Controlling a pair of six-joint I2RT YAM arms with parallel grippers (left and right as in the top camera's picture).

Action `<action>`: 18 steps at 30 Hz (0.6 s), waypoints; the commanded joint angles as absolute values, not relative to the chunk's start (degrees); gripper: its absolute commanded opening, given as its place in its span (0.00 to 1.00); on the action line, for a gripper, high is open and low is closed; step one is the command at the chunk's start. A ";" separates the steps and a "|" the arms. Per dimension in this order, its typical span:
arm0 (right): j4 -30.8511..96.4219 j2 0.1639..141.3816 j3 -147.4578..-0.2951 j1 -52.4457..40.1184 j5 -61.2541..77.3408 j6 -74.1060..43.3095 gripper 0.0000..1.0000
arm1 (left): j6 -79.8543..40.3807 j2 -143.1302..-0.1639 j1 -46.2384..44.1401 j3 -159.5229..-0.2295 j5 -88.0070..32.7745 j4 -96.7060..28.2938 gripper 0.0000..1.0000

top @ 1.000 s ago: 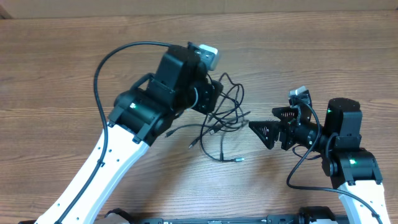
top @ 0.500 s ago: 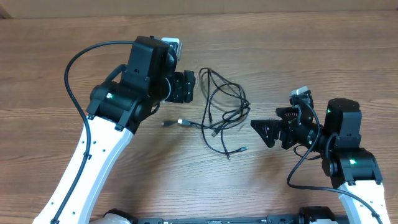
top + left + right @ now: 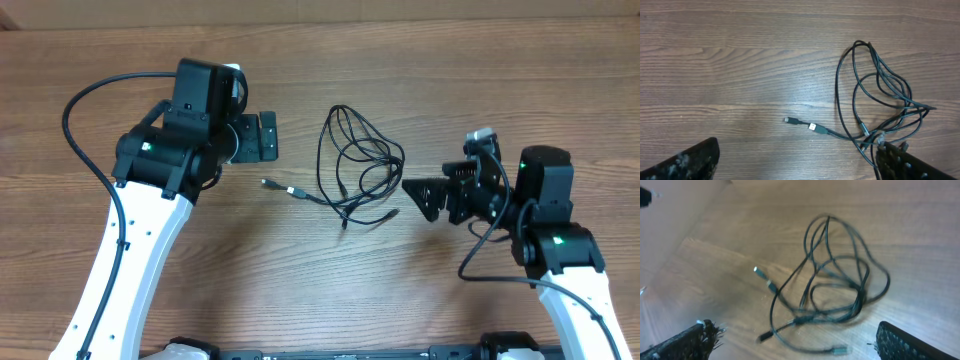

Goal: Untangle cables

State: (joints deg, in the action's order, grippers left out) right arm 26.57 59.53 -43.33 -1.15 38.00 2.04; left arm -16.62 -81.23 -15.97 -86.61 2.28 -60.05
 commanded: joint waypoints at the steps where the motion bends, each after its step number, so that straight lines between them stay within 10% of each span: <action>1: 22.50 62.00 -43.16 -1.06 36.45 2.00 1.00 | -16.91 -82.08 -15.97 -87.24 2.96 -60.34 1.00; 12: 8.78 76.05 -43.16 -7.55 32.91 17.23 1.00 | -16.67 -87.48 -16.12 -87.22 2.98 -61.93 1.00; 18: 3.64 82.85 -43.16 -14.94 18.50 22.83 1.00 | 3.75 -88.84 -15.99 -87.22 -5.15 -62.06 1.00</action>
State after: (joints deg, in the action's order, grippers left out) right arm 5.15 81.30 -43.31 -12.71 26.17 18.33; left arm -10.20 -88.68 -16.01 -86.61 0.64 -62.15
